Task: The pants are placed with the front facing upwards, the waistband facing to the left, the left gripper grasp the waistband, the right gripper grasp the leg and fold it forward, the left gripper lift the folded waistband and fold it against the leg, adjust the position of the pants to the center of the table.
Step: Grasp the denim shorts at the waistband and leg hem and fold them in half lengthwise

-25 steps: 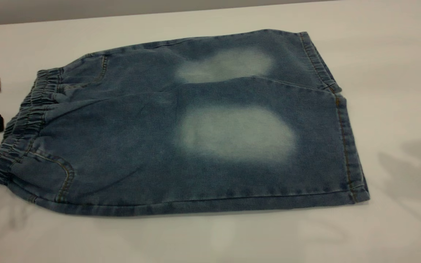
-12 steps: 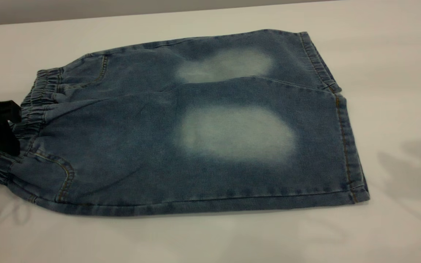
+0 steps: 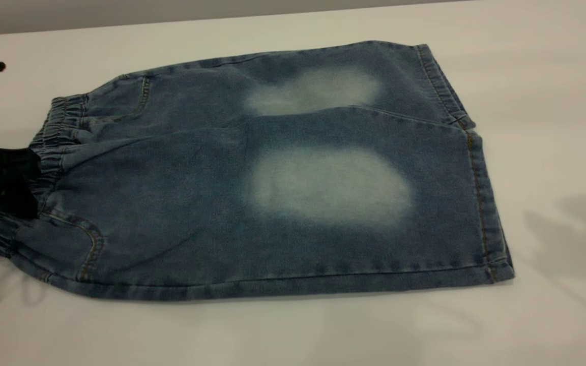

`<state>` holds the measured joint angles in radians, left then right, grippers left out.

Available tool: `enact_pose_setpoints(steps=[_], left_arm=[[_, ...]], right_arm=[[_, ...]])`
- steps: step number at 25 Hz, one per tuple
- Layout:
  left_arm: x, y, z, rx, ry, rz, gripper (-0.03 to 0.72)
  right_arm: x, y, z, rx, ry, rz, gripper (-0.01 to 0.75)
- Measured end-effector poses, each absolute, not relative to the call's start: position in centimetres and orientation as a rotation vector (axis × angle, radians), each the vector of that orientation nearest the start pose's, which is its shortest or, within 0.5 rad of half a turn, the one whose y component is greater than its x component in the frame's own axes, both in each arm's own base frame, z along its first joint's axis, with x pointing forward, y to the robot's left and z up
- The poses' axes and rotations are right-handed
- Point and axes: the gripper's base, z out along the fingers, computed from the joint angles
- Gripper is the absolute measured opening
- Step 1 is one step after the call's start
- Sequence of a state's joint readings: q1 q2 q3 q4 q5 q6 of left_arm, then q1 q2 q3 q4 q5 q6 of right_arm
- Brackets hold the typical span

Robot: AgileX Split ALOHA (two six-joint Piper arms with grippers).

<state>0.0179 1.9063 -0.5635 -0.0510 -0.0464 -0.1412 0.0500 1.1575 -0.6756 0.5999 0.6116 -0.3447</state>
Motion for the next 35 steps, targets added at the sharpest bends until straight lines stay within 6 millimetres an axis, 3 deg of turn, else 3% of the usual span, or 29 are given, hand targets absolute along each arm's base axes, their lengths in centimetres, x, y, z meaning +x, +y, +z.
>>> enact_pose_setpoints(steps=[7,21,24,28,35], left_arm=[[26.6,0.5,5.8,-0.288,2.723,-0.042,0.431],[26.5,0.5,5.8,-0.290,2.731,-0.042,0.290],[26.5,0.5,5.8,-0.292,2.730,-0.042,0.219],[26.6,0.5,5.8,-0.292,2.730,-0.042,0.055],[26.6,0.5,6.2,-0.289,2.715,-0.044,0.027]], right_arm=[[21.2,4.0,25.2,0.000,2.494,0.505,0.427],[21.2,4.1,25.2,-0.003,2.496,0.506,0.427],[21.2,4.1,25.2,0.000,2.497,0.507,0.427],[21.0,4.1,25.2,-0.004,2.509,0.516,0.427],[21.4,4.3,23.8,-0.007,2.606,0.550,0.427]])
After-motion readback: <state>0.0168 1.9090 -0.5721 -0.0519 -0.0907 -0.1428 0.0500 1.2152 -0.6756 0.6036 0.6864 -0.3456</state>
